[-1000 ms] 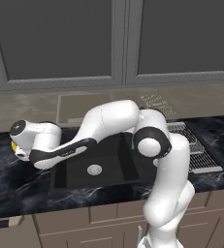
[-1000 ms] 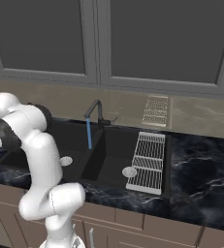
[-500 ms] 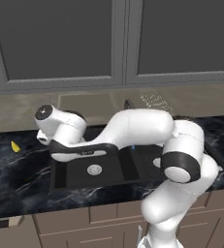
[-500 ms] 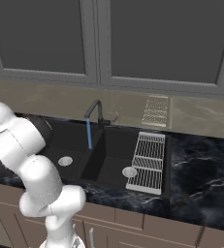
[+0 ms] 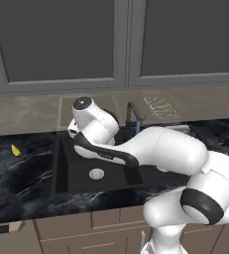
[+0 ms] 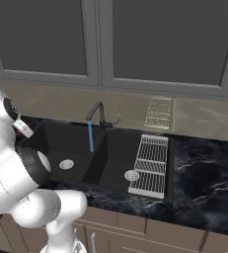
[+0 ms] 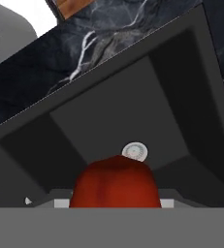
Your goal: Turn on the sink faucet. Then move the bell pepper from the counter to the sink. Turn off the sink. Move the vegetable from the sink to the pot next to the stove. Finally move the pot to the rear left burner.
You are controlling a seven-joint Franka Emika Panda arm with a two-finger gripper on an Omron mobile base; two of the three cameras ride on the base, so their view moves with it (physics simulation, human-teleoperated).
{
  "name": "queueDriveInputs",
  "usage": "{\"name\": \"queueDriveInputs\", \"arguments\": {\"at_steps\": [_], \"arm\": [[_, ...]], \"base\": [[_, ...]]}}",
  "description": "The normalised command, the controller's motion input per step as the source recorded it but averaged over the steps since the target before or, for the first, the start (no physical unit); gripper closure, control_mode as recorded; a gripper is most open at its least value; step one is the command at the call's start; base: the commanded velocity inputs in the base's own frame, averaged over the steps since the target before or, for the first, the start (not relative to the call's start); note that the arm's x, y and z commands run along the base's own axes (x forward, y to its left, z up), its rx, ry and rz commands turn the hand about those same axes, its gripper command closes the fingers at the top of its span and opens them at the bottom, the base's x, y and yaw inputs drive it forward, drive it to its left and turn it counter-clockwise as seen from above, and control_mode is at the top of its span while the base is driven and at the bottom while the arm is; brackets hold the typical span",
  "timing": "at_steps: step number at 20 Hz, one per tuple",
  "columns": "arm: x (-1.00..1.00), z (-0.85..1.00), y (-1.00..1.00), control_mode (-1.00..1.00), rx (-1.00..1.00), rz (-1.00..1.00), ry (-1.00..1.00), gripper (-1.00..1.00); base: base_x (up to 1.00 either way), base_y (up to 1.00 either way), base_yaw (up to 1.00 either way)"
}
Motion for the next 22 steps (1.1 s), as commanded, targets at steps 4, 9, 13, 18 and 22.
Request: {"name": "queueDriveInputs", "arguments": {"at_steps": [4, 9, 13, 18, 22], "arm": [[0.01, -0.13, -0.85, -1.0, 0.04, -0.06, 0.09, 1.0], [0.18, -0.15, -0.55, -1.0, 0.01, -0.01, 0.19, 1.0], [0.35, -0.12, -0.24, -1.0, 0.0, 0.0, 0.25, 1.0], [0.36, -0.31, -0.1, -1.0, 0.0, 0.0, 0.28, 1.0], [0.26, -0.46, -0.01, -1.0, -0.04, 0.0, 0.2, 1.0]], "base": [[0.0, 0.0, 0.0], [0.0, 0.0, 0.0], [0.0, 0.0, 0.0], [0.0, 0.0, 0.0], [0.0, 0.0, 0.0]]}}
